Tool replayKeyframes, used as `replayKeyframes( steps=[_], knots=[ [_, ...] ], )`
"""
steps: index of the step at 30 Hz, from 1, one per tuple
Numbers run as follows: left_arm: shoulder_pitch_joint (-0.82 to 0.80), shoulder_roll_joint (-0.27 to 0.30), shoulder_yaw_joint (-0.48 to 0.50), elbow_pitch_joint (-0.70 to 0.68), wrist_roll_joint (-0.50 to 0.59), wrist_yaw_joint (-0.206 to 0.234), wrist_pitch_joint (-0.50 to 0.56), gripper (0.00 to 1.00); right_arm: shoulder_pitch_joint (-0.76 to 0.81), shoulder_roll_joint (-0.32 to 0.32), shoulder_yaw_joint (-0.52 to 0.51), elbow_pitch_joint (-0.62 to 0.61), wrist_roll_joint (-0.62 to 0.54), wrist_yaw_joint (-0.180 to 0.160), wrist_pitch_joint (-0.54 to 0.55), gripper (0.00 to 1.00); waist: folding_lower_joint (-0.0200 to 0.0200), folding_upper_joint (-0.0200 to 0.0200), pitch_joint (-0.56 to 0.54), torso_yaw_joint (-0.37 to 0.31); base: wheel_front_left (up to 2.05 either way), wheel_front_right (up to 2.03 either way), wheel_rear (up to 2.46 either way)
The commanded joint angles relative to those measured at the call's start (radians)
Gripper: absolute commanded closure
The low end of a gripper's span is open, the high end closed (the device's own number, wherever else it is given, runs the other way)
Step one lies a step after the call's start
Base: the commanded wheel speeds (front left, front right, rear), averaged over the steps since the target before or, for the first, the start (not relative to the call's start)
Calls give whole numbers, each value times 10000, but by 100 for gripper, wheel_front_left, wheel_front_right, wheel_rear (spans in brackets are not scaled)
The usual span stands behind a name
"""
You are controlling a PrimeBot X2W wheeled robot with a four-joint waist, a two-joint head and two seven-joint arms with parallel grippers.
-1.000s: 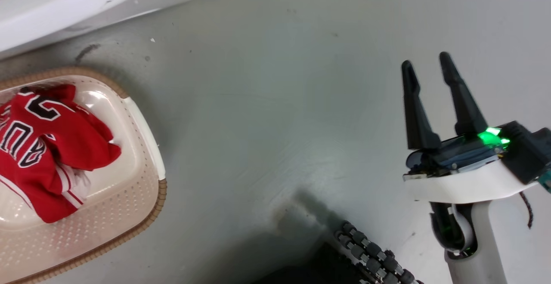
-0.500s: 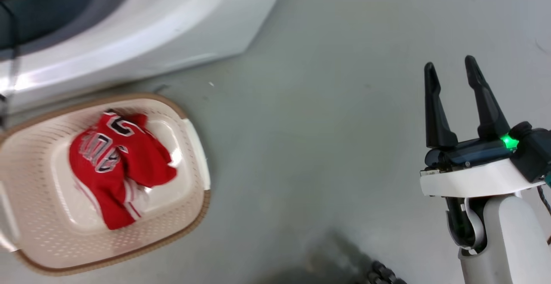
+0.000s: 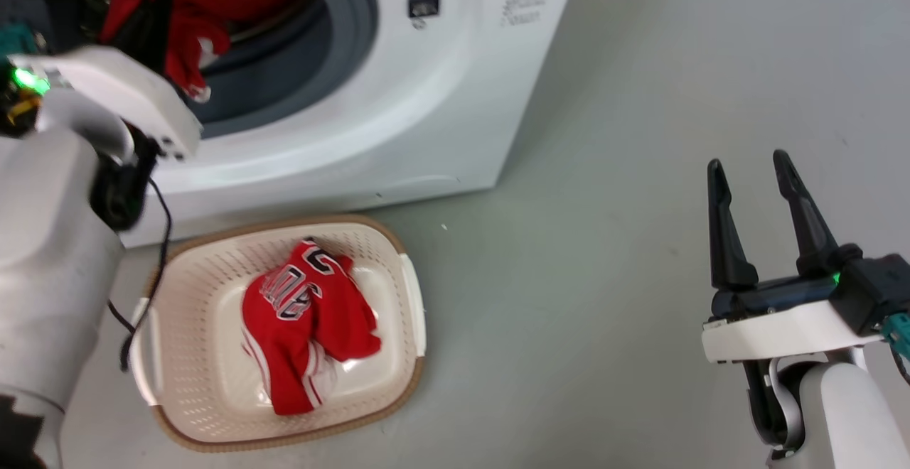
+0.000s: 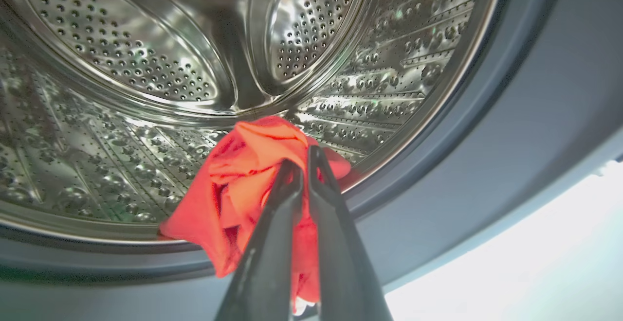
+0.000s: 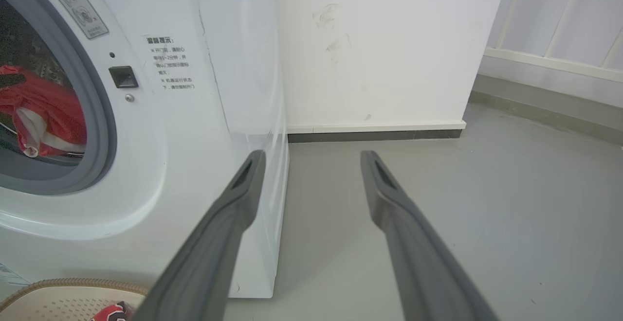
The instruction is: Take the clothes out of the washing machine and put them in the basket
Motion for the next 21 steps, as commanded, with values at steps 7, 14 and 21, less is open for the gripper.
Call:
replayKeyframes(
  steps=[7,14,21],
  knots=[
    [1491,14,207,-1315,125,535,-781,100,386,7,-115,209,-150,-10,-24,0,1,0,-1445,745,0,0,0],
    [3275,365,773,-3936,515,1590,-933,100,624,7,-22,378,-184,-10,-24,0,1,0,-2154,856,0,0,0],
    [5408,877,1522,-7012,484,2822,-849,100,720,8,-133,361,-194,-10,-24,0,1,0,-2366,771,0,0,0]
  ],
)
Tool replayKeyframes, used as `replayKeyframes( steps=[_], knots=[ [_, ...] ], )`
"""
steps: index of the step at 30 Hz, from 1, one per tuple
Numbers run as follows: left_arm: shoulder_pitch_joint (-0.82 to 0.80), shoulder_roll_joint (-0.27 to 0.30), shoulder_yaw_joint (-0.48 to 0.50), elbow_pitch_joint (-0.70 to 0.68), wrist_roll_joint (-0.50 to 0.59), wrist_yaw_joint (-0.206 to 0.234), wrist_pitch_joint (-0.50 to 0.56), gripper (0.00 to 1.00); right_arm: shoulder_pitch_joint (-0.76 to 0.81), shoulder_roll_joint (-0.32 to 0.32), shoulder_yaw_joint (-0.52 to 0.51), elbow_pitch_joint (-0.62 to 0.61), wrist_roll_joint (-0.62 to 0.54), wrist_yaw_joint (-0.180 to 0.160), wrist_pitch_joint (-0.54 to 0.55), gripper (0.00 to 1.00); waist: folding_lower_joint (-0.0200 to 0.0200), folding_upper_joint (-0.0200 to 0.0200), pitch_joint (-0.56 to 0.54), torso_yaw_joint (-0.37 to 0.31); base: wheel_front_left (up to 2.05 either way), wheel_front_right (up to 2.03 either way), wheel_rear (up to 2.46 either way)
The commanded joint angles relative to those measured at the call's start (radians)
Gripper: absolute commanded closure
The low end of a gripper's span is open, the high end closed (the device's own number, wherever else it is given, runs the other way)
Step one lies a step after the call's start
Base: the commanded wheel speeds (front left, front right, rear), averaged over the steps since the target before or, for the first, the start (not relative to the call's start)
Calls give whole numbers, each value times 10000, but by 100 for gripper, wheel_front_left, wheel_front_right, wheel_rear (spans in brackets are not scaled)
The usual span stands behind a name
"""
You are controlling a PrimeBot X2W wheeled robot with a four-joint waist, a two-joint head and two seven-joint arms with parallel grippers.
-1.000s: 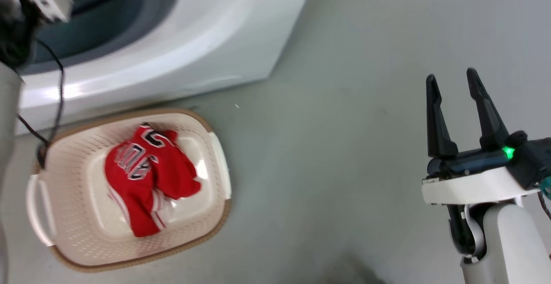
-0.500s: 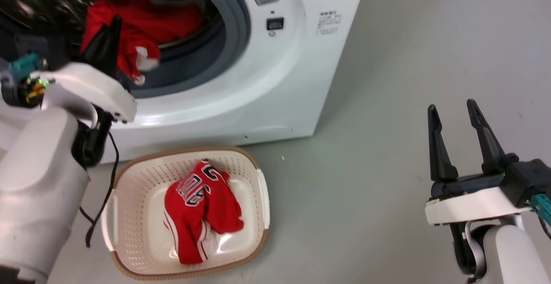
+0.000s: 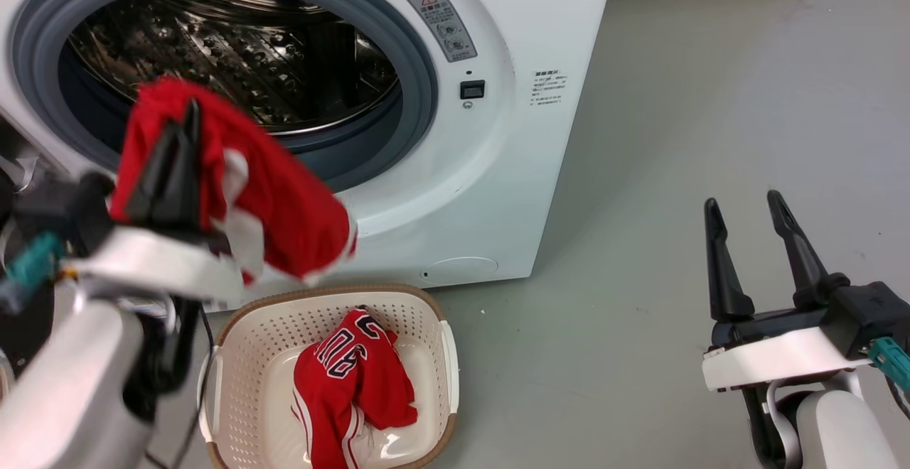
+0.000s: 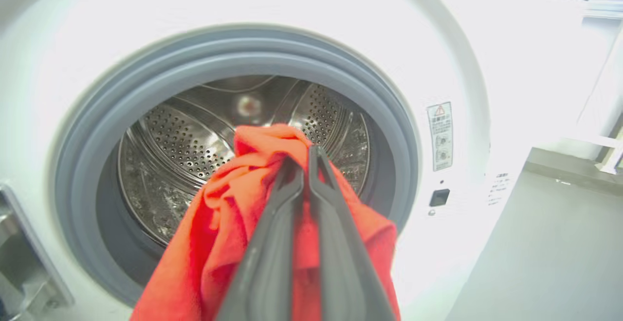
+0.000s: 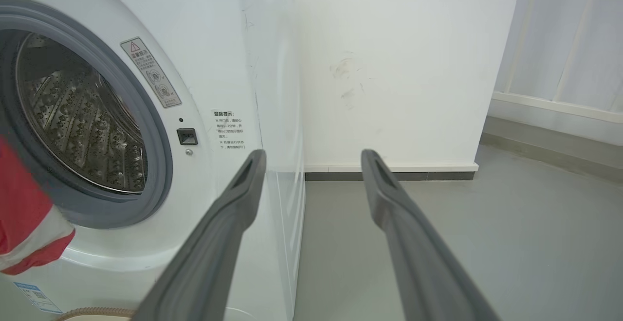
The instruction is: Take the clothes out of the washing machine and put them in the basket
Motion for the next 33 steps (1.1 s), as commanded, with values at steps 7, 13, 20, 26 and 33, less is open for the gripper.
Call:
replayKeyframes(
  steps=[7,13,20,26,33],
  knots=[
    [1567,145,-92,-1306,-223,777,389,100,-30,12,-182,-147,-70,-10,-24,0,3,0,385,-42,0,0,0],
    [1951,-495,-969,257,-414,334,642,100,-292,12,-200,-305,-146,-10,-24,0,3,0,1200,-85,0,0,0],
    [1105,-1157,-1486,3167,-312,-405,526,100,-607,10,-233,-512,-231,-10,-25,0,3,0,2271,-280,0,0,0],
    [-41,-1565,-1720,5780,-104,-1000,429,100,-835,12,-335,-729,-319,-10,-25,0,3,0,3362,-493,0,0,0],
    [-1512,-2057,-1872,8420,92,-1538,288,100,-1013,13,-418,-1010,-395,-10,-24,0,3,0,4498,-697,0,0,0]
  ],
)
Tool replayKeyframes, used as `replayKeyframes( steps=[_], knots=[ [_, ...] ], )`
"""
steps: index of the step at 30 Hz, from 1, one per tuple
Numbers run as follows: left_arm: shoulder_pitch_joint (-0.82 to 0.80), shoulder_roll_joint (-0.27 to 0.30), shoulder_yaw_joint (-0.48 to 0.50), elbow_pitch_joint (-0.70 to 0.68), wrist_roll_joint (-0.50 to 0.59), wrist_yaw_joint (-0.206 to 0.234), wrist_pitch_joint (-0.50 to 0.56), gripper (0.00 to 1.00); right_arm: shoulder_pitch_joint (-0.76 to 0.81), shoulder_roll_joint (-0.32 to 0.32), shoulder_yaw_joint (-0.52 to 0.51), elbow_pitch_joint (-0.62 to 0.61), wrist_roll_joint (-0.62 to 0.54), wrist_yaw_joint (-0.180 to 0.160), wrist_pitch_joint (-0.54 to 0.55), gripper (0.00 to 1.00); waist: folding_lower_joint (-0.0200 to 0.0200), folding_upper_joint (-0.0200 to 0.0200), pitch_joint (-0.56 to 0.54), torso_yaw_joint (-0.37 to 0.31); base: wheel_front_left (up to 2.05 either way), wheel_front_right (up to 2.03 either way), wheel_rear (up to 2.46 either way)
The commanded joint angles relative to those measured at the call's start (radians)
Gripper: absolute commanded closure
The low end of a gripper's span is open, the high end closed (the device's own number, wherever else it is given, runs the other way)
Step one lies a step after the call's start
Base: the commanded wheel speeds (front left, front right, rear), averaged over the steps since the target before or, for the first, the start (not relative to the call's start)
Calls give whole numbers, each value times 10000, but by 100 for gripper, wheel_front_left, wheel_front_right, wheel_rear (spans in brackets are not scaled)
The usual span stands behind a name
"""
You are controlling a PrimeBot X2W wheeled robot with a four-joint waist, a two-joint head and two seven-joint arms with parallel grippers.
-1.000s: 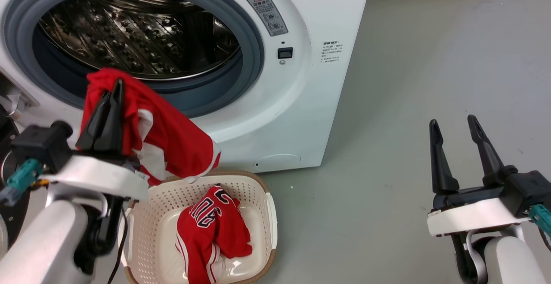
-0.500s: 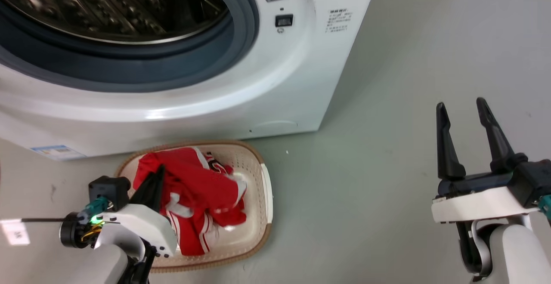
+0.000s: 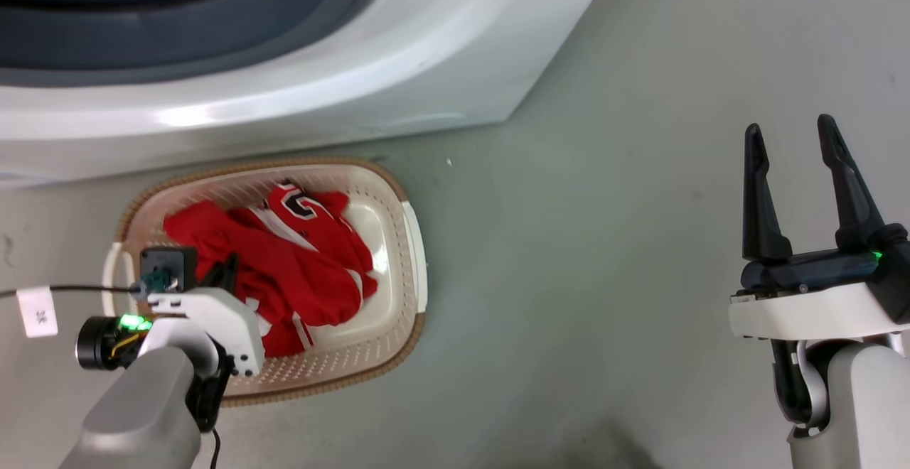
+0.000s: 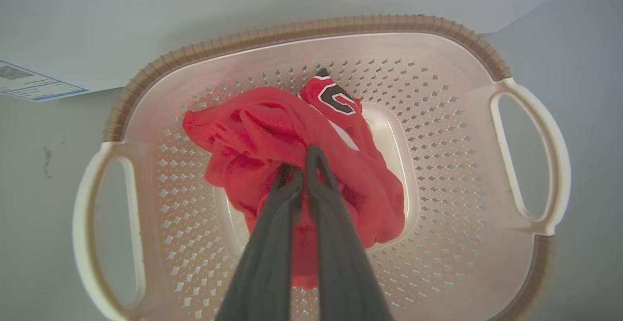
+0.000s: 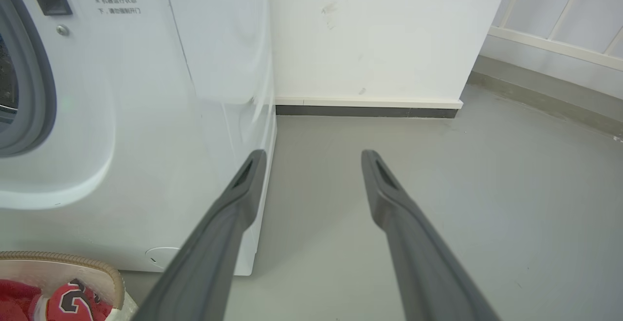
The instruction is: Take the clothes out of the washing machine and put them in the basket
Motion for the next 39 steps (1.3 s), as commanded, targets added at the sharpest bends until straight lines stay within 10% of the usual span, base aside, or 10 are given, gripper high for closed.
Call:
replayKeyframes(
  steps=[1,18,20,21,39],
  knots=[
    [-313,-113,-46,341,68,-89,-51,100,-125,17,-23,-79,-63,-11,-24,0,-2,0,548,-154,0,0,0],
    [-1807,-965,134,3307,-168,-726,-352,100,-407,16,11,-223,-57,-11,-24,0,-2,0,1375,-267,0,0,0],
    [-1801,-1021,245,3383,-255,-740,-373,53,-399,16,1,-177,-71,-11,-24,0,-2,0,1271,-231,0,0,0],
    [-1767,-1076,257,3410,-286,-761,-386,1,-395,17,8,-156,-76,-11,-24,0,-2,0,1204,-207,0,0,0],
    [297,-550,2874,-1307,1634,-326,-418,0,8,13,-3,680,-74,-11,-24,0,-2,0,-1785,621,0,0,0]
  ],
)
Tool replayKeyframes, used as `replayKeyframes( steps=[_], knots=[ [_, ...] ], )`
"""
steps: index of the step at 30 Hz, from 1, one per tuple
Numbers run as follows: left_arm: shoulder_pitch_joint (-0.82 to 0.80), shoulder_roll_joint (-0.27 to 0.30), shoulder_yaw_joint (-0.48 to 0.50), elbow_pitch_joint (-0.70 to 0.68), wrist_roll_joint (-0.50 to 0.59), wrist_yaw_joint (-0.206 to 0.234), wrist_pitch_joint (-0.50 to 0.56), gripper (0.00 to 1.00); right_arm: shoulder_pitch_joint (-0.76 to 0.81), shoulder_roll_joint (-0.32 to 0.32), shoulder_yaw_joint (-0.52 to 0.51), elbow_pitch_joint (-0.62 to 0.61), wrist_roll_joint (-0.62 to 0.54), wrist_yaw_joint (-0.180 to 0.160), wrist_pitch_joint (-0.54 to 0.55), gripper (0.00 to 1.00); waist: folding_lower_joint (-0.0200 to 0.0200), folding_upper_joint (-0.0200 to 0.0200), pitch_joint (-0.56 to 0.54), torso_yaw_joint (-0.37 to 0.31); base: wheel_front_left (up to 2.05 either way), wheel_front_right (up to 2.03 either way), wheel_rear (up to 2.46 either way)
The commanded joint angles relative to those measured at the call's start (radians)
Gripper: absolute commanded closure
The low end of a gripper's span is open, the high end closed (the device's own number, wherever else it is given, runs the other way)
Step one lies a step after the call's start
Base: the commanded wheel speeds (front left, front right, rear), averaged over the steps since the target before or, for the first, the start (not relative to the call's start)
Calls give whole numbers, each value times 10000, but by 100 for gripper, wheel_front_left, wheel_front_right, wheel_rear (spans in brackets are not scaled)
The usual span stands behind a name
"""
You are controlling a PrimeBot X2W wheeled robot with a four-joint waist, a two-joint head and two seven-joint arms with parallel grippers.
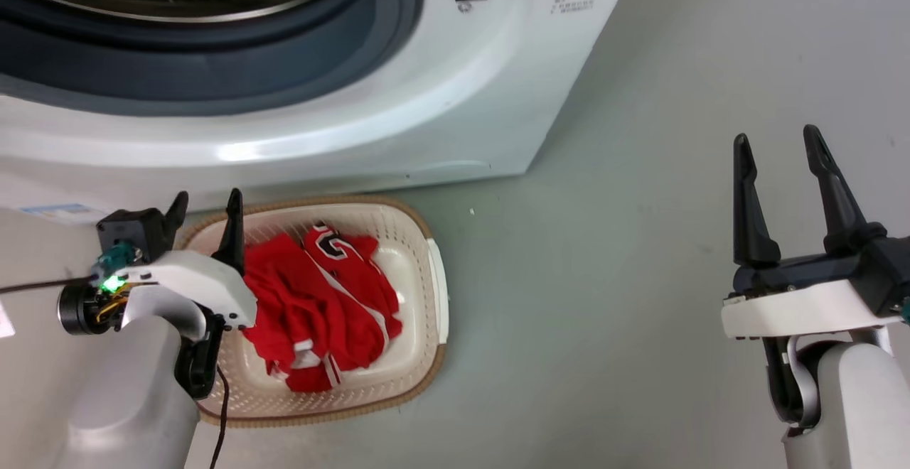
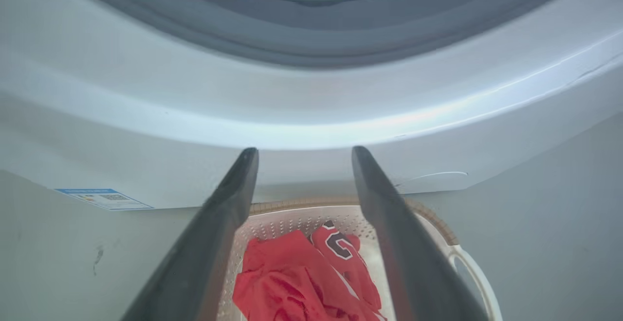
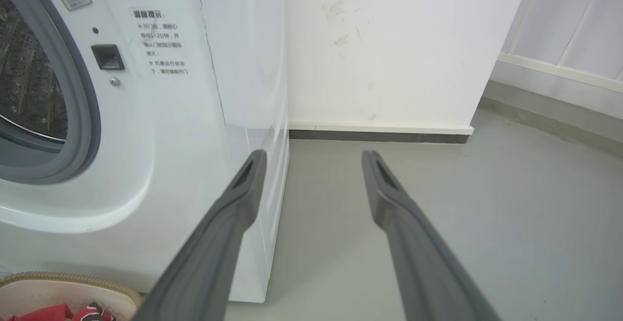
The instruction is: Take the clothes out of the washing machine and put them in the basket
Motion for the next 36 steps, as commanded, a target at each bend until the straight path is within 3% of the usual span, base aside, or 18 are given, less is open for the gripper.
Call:
replayKeyframes(
  steps=[1,10,15,20,23,36],
  knots=[
    [445,-28,388,-685,359,14,-27,0,193,9,-113,87,75,-11,-25,0,0,0,-823,296,0,0,0],
    [2476,-680,2479,-4742,2111,-2,-27,0,532,10,-339,370,-5,-11,-23,0,0,0,-2359,626,0,0,0],
    [3804,-1254,3008,-6739,3104,-354,-27,0,939,12,-255,362,137,-11,-23,0,0,0,-2993,726,0,0,0],
    [5126,-2048,3511,-8190,3985,-169,-27,0,1411,12,-29,444,280,-11,-23,0,0,0,-3437,715,0,0,0],
    [6162,-2580,3896,-8847,4454,-289,-27,0,1767,10,175,524,431,-11,-23,0,0,0,-3783,637,0,0,0],
    [6922,-2970,4009,-8543,4961,-308,-28,0,2102,12,263,642,612,-11,-23,0,0,0,-4250,439,0,0,0]
  ],
)
